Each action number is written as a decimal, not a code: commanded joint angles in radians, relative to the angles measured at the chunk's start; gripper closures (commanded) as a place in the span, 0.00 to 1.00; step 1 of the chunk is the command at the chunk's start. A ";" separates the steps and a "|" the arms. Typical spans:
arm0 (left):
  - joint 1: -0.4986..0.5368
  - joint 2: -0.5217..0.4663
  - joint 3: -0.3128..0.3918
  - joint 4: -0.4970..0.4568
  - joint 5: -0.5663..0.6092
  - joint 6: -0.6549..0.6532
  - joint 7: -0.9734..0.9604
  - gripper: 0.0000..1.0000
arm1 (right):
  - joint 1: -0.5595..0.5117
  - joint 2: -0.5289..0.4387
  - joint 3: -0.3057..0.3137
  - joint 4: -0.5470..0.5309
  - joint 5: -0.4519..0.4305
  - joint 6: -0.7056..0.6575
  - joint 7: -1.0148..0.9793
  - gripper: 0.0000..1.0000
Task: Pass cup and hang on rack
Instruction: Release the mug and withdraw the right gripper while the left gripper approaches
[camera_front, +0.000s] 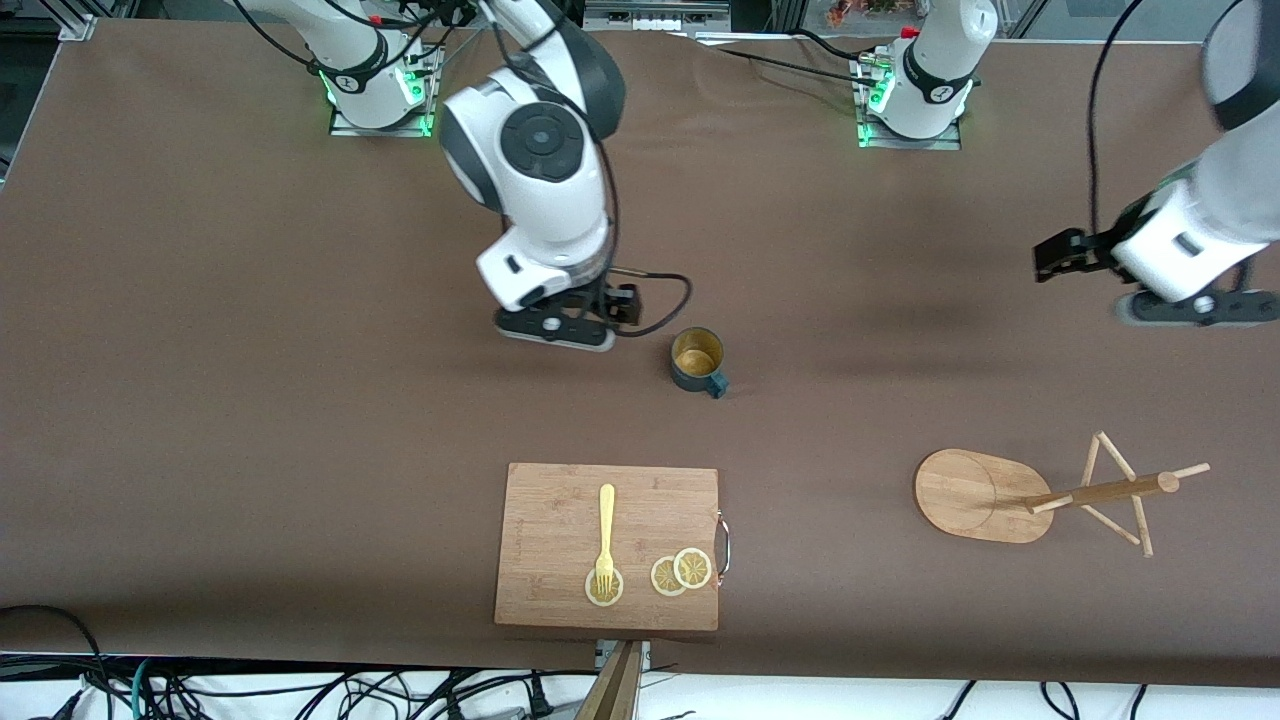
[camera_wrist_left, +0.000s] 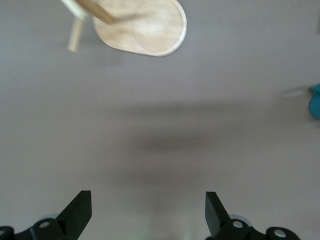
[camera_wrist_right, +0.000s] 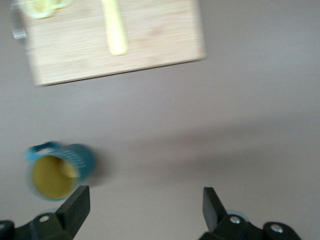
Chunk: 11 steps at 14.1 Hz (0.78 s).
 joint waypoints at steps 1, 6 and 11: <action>0.001 -0.007 -0.028 -0.061 -0.030 0.071 0.027 0.00 | 0.001 -0.072 -0.111 -0.029 -0.007 -0.134 -0.124 0.00; 0.001 0.044 -0.053 -0.071 -0.200 0.151 0.040 0.00 | -0.001 -0.119 -0.410 -0.029 0.013 -0.233 -0.375 0.00; 0.001 0.071 -0.056 -0.105 -0.247 0.251 0.043 0.00 | -0.037 -0.151 -0.638 -0.045 0.120 -0.291 -0.606 0.00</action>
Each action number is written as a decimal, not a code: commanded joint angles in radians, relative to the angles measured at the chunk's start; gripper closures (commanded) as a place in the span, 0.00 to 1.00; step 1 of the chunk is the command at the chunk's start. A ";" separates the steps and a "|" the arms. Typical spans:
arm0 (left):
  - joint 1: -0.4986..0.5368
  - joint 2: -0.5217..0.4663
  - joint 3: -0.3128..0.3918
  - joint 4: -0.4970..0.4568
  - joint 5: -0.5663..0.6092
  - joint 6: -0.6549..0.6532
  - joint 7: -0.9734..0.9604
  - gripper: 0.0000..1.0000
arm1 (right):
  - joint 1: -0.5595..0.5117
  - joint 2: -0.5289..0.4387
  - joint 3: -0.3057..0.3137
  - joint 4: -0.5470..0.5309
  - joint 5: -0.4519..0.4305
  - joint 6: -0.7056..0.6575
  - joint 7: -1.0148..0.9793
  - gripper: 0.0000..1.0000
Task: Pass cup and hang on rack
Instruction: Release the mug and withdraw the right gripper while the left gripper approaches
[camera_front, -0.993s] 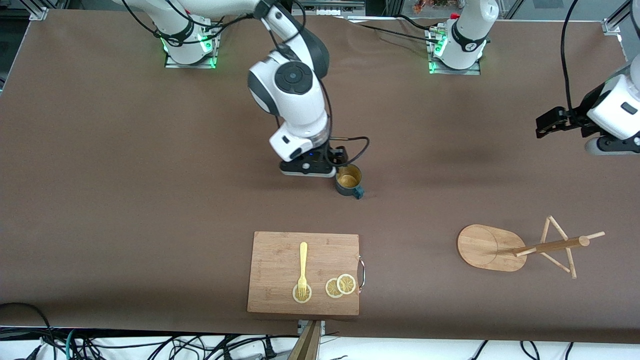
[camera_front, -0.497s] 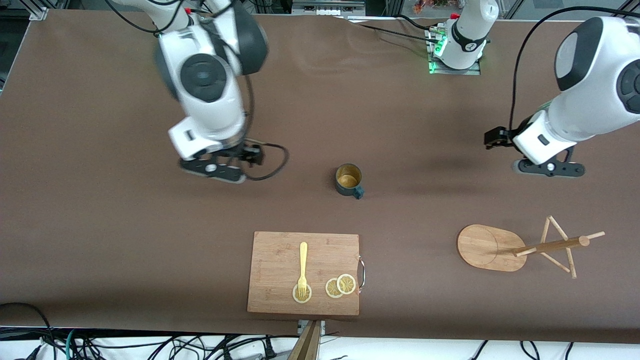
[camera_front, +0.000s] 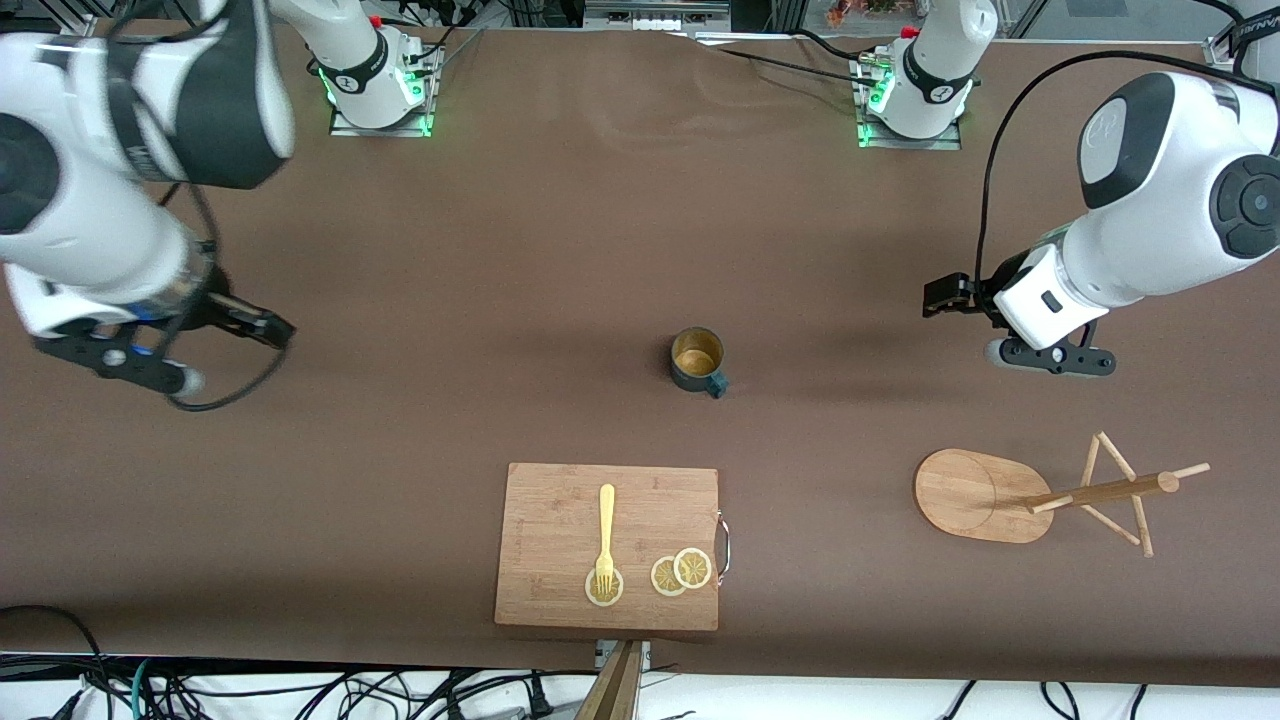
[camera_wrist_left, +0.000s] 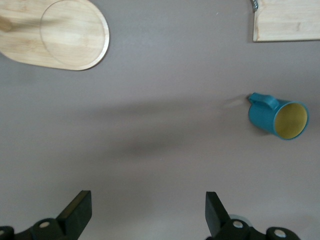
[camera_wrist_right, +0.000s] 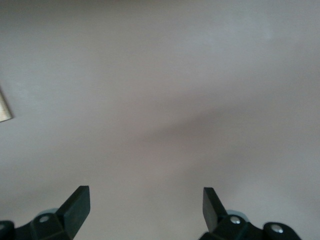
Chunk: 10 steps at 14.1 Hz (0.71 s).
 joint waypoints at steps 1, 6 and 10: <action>0.002 -0.003 -0.009 -0.073 -0.062 0.096 0.027 0.00 | -0.028 -0.033 -0.095 -0.030 0.109 -0.017 -0.182 0.00; 0.092 -0.020 -0.154 -0.263 -0.114 0.372 0.031 0.00 | -0.096 -0.056 -0.123 -0.029 0.155 -0.060 -0.451 0.00; 0.201 0.000 -0.298 -0.331 -0.148 0.471 0.232 0.00 | -0.108 -0.049 -0.166 -0.031 0.155 -0.104 -0.482 0.00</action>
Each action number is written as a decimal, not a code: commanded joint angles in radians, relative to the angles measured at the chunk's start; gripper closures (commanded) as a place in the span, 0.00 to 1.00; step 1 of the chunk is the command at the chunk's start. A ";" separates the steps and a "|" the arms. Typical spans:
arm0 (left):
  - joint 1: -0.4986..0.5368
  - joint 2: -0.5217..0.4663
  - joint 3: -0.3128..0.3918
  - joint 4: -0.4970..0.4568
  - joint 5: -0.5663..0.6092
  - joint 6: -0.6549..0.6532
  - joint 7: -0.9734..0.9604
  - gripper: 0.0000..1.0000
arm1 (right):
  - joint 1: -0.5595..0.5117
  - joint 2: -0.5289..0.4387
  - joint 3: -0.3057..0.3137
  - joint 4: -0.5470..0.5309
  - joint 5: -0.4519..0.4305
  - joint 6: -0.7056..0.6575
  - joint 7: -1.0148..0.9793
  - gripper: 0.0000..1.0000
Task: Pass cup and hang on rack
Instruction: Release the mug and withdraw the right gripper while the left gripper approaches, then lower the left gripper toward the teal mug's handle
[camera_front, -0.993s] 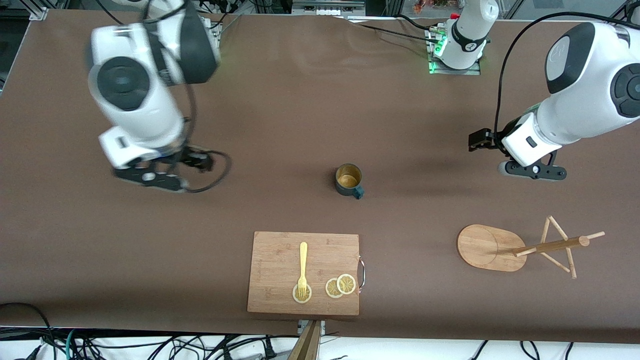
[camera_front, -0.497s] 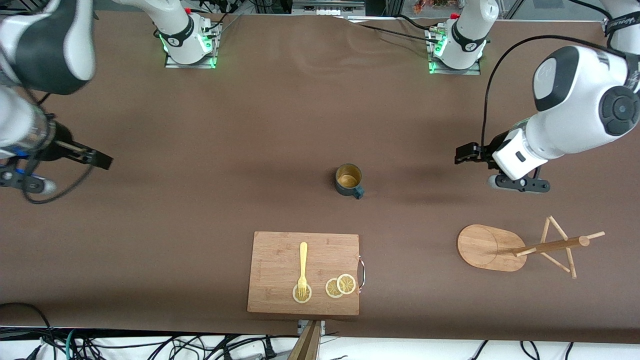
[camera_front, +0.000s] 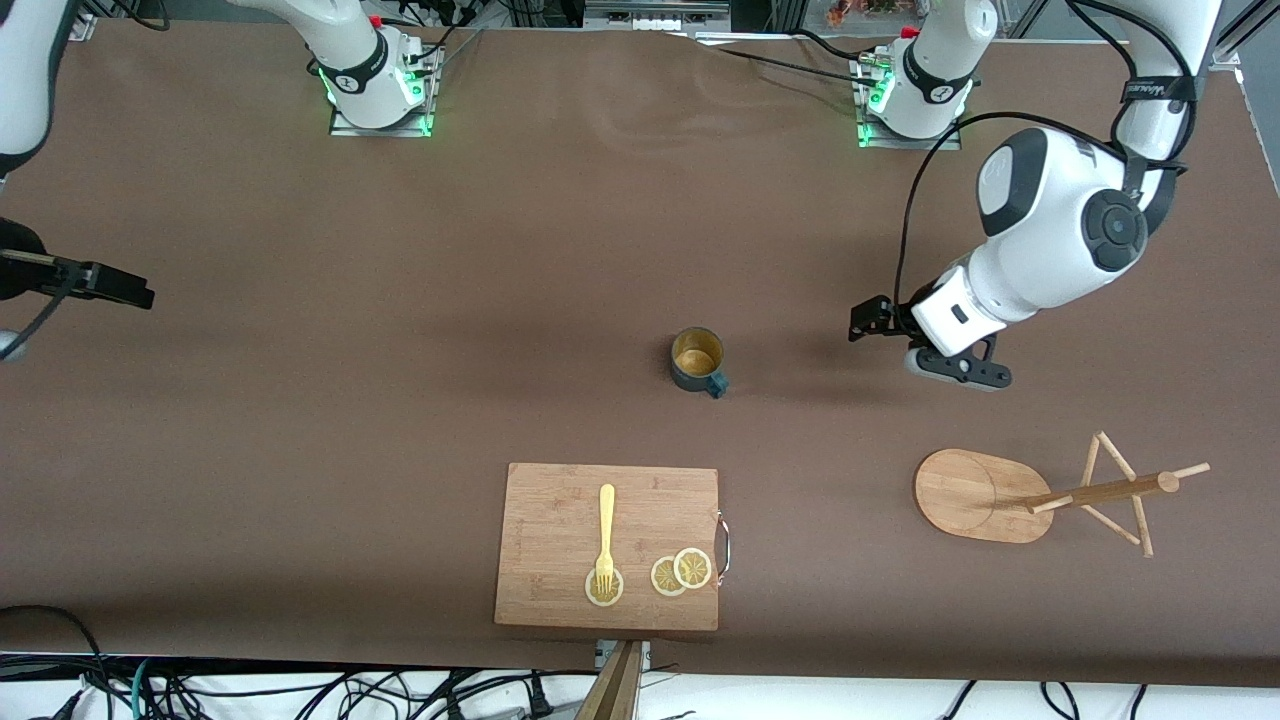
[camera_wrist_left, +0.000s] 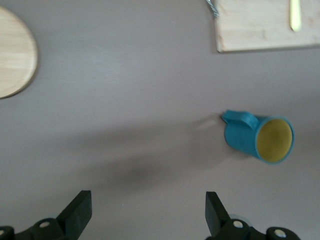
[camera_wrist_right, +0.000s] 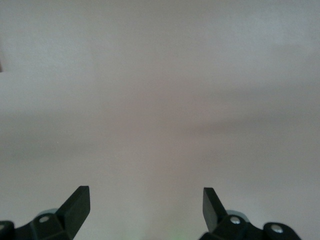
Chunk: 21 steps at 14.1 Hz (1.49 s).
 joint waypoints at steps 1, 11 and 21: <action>0.040 -0.005 -0.034 -0.059 -0.060 0.086 0.154 0.00 | -0.006 -0.015 -0.004 -0.014 0.020 -0.017 -0.026 0.00; 0.239 0.296 -0.151 -0.069 -0.489 0.227 1.120 0.00 | 0.014 -0.015 0.010 -0.014 0.029 -0.013 -0.026 0.00; 0.312 0.483 -0.266 -0.016 -0.831 0.223 1.832 0.00 | 0.011 -0.024 0.061 -0.017 0.021 -0.013 -0.014 0.00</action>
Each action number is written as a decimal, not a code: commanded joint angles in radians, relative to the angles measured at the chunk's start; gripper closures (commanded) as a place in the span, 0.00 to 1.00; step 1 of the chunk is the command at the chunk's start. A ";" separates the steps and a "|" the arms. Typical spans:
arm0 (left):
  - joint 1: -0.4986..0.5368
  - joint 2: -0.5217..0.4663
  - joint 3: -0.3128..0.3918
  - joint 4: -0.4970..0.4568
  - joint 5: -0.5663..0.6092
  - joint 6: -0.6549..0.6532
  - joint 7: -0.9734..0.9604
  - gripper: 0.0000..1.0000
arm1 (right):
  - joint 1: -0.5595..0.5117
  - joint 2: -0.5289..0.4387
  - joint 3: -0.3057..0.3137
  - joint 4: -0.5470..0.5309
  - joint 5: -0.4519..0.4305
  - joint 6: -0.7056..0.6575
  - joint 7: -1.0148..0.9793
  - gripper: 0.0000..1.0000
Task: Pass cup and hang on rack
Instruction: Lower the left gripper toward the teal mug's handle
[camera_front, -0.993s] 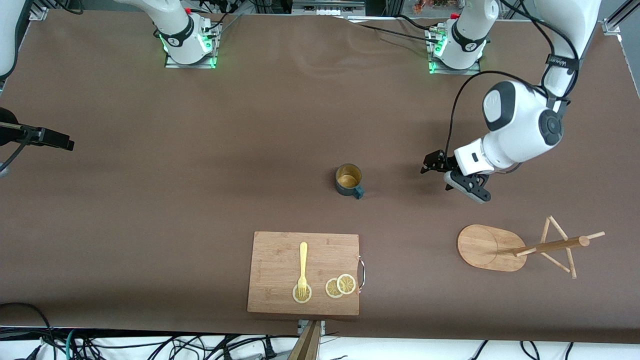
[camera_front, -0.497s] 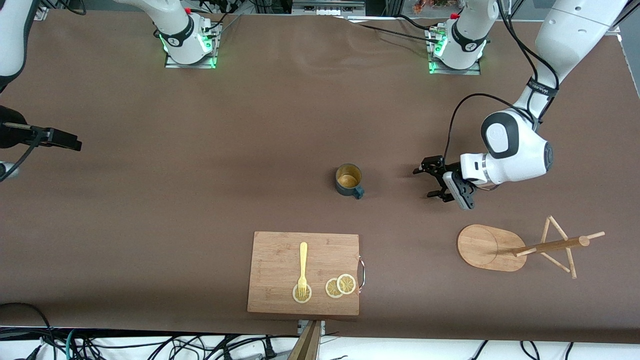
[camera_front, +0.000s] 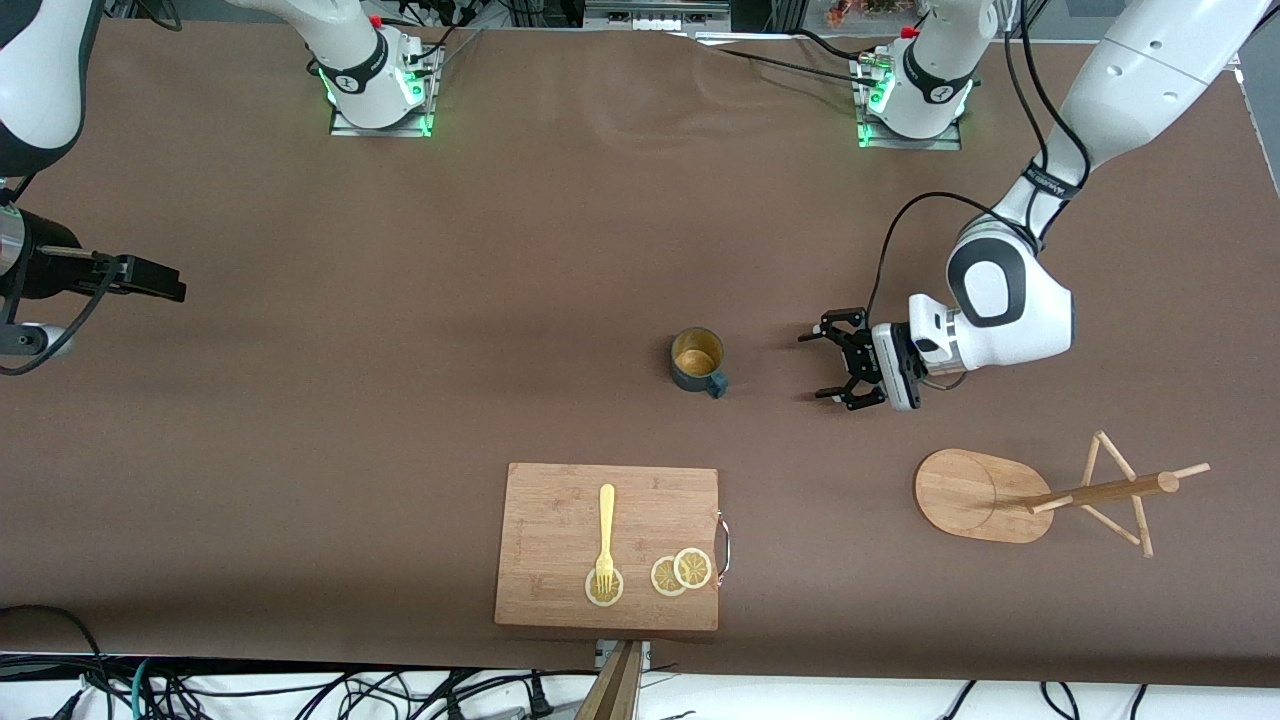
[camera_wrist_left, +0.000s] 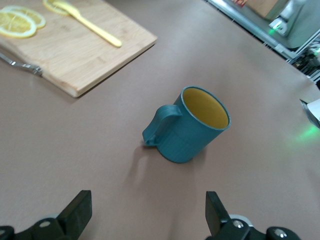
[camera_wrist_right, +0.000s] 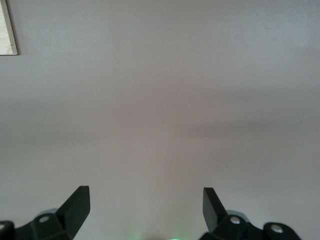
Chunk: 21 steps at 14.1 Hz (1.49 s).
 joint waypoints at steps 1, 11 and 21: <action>0.025 0.088 -0.022 0.050 -0.056 0.001 0.209 0.00 | -0.108 -0.035 0.130 -0.009 -0.002 -0.001 0.000 0.00; -0.045 0.355 -0.027 0.306 -0.202 -0.119 0.750 0.00 | -0.787 -0.355 0.947 -0.366 -0.163 0.227 0.088 0.00; -0.124 0.458 -0.013 0.343 -0.259 -0.154 0.869 0.00 | -0.802 -0.365 0.975 -0.384 -0.161 0.241 0.092 0.00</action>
